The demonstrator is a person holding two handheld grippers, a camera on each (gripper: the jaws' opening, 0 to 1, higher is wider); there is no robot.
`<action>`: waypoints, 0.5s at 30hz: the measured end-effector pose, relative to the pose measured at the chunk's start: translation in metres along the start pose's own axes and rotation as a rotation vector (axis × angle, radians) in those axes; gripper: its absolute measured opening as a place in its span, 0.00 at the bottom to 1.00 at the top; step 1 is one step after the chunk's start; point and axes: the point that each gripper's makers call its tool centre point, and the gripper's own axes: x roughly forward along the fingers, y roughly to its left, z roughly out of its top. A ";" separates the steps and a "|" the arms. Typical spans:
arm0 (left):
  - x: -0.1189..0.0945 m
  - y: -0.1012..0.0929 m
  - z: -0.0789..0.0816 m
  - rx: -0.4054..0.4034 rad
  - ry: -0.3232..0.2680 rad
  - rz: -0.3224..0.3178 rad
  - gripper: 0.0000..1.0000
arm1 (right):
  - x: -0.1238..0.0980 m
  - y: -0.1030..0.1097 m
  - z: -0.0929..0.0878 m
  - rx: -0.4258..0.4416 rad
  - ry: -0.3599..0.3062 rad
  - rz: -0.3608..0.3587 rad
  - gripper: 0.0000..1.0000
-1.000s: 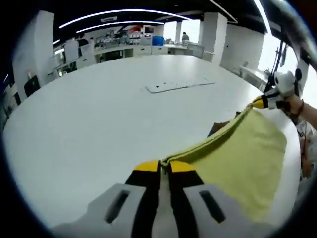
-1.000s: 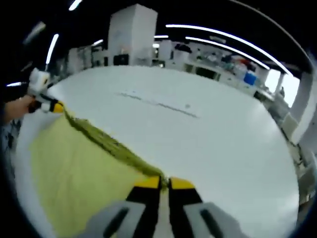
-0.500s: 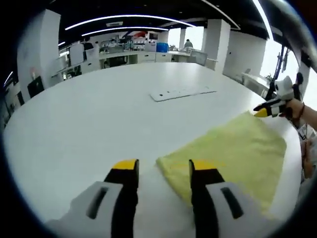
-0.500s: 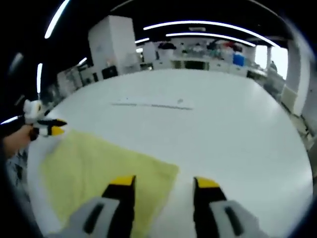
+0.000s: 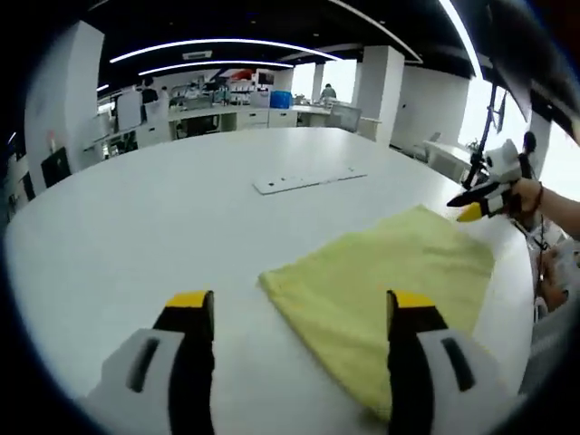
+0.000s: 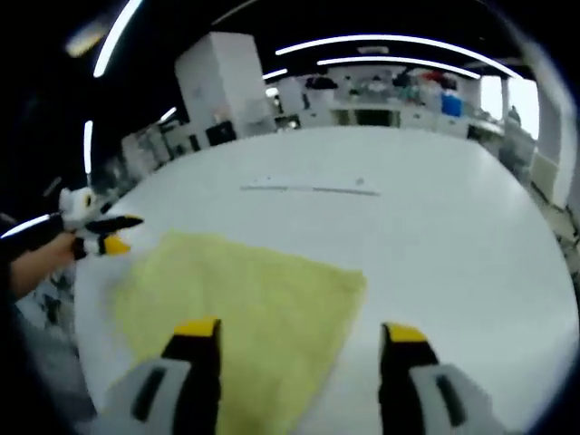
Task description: Fold the garment on the visible template until the final outline fits inside the template.
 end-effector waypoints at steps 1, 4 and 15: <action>-0.004 -0.003 -0.002 0.005 -0.001 -0.005 0.80 | -0.002 0.002 -0.002 -0.005 0.000 0.001 0.70; -0.011 -0.012 -0.006 0.005 -0.002 -0.011 0.82 | -0.009 0.009 -0.008 -0.018 -0.001 0.011 0.71; -0.039 -0.040 -0.019 0.039 -0.035 -0.031 0.85 | -0.035 0.042 -0.033 -0.079 0.016 0.025 0.69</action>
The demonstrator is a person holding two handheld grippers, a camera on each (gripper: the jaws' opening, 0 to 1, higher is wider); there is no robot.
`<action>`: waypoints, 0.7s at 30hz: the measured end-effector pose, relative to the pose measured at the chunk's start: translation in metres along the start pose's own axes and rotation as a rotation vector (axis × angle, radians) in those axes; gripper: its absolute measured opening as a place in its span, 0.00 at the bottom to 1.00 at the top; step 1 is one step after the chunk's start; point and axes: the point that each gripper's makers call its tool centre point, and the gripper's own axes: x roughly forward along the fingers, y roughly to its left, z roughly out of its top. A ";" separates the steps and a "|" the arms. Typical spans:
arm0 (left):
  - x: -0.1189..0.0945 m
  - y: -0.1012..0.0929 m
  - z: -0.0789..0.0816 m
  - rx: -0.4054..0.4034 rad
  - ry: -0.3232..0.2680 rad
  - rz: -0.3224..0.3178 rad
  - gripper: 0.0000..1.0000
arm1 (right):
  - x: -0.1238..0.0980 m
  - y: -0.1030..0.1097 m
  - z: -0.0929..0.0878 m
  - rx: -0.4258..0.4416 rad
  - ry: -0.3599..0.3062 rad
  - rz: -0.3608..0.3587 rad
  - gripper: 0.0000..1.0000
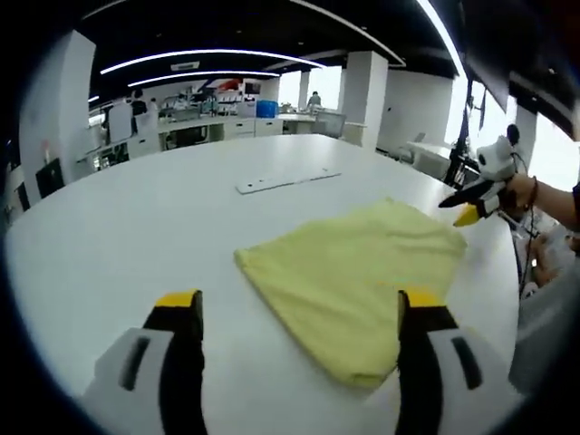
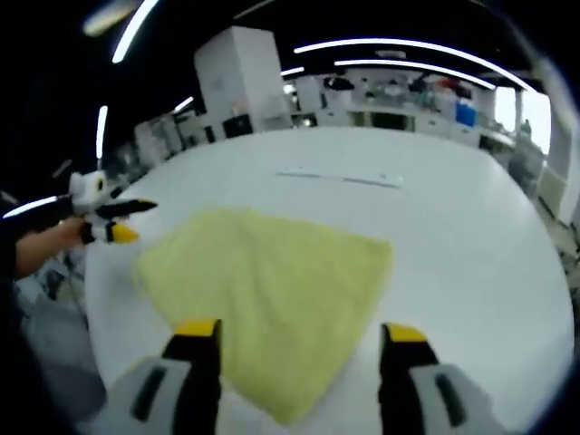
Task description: Fold the garment on the visible template until the final outline fits inside the template.
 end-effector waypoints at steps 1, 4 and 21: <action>-0.002 -0.002 -0.002 0.001 0.000 -0.002 0.84 | -0.003 0.005 -0.004 -0.010 0.005 -0.005 0.68; -0.008 -0.007 -0.006 0.001 -0.007 -0.007 0.81 | -0.006 0.005 -0.012 -0.022 0.013 -0.003 0.67; -0.026 -0.034 -0.048 0.002 0.056 -0.026 0.59 | -0.020 0.016 -0.043 0.007 0.025 -0.008 0.53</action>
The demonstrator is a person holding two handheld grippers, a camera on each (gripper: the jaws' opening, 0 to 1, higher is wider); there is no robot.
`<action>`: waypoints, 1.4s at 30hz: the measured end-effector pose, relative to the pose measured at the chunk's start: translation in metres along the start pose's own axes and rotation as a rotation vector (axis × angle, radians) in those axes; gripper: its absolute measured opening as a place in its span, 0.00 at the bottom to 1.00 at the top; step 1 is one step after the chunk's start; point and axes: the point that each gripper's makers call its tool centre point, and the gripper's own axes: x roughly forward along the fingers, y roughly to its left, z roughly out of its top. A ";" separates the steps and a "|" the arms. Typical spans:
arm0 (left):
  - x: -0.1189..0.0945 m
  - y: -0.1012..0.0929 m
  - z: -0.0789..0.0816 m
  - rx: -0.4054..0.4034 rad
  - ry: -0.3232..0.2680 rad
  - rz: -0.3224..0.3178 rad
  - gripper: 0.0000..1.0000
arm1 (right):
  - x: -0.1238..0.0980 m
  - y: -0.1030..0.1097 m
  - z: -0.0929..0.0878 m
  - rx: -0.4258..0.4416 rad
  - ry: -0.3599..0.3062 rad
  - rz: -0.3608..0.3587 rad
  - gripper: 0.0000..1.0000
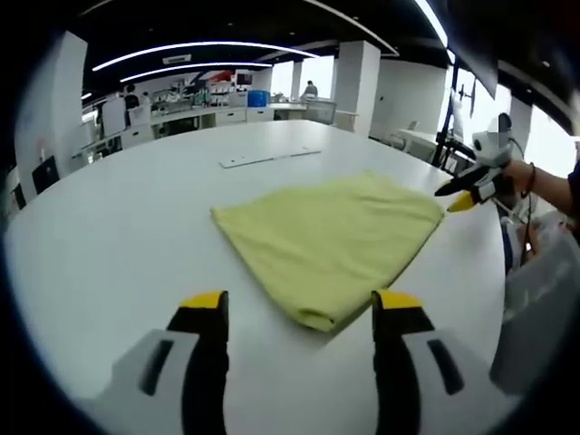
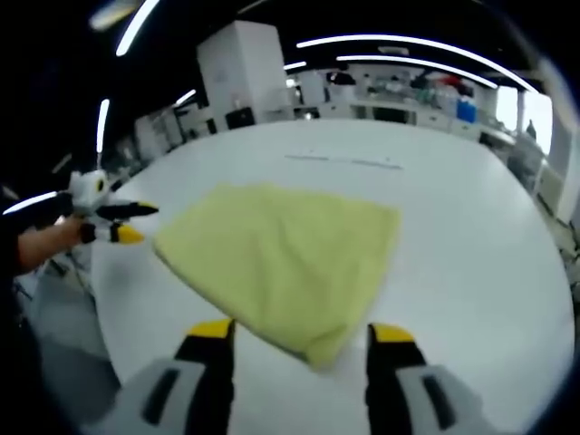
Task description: Fold the garment on the visible template until the final outline fits inside the template.
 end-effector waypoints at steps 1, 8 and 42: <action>0.000 0.000 -0.002 -0.004 0.002 0.001 0.57 | -0.001 0.000 -0.002 0.001 0.002 -0.004 0.52; 0.000 -0.004 -0.019 -0.060 0.026 0.004 0.43 | -0.002 -0.002 -0.022 0.004 0.027 -0.033 0.36; 0.008 -0.011 -0.035 -0.261 0.002 -0.019 0.00 | -0.001 -0.010 -0.027 0.022 -0.046 -0.082 0.00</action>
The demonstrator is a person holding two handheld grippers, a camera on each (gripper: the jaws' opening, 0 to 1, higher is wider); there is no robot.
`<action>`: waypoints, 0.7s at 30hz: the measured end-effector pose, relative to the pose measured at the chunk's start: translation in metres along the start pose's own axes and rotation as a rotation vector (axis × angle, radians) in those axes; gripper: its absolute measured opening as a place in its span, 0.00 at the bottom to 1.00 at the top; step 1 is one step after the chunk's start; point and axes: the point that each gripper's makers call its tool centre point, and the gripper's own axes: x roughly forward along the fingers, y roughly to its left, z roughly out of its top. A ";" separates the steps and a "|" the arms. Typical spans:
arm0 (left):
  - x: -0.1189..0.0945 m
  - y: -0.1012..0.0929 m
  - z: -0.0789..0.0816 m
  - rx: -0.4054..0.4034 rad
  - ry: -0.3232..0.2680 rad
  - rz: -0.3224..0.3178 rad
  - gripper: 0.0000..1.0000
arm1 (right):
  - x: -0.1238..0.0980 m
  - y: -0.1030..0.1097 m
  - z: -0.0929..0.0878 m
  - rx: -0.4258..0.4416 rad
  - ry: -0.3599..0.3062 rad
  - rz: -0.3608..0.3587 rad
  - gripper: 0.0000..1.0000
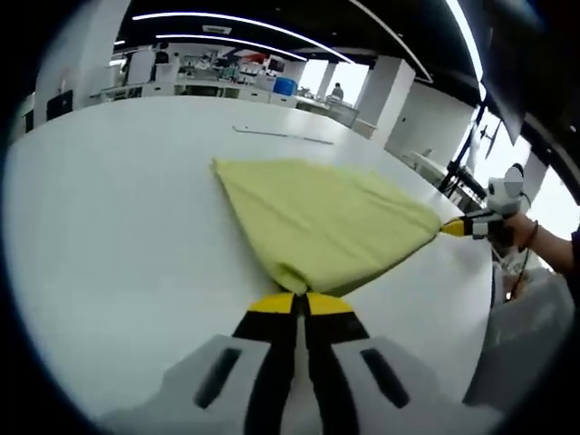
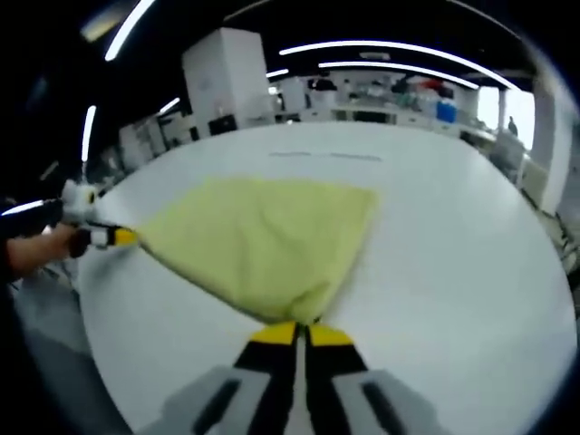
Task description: Fold the garment on the visible template until the final outline fits inside the template.
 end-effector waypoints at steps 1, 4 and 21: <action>0.000 0.000 0.000 -0.003 -0.003 -0.002 0.00 | 0.000 -0.001 0.000 -0.001 0.000 -0.001 0.00; 0.000 -0.001 0.000 0.011 0.000 -0.002 0.00 | -0.001 -0.005 0.001 -0.004 -0.002 -0.008 0.00; -0.010 0.007 -0.001 0.226 0.080 0.031 0.00 | -0.006 -0.021 -0.004 -0.051 0.042 -0.040 0.00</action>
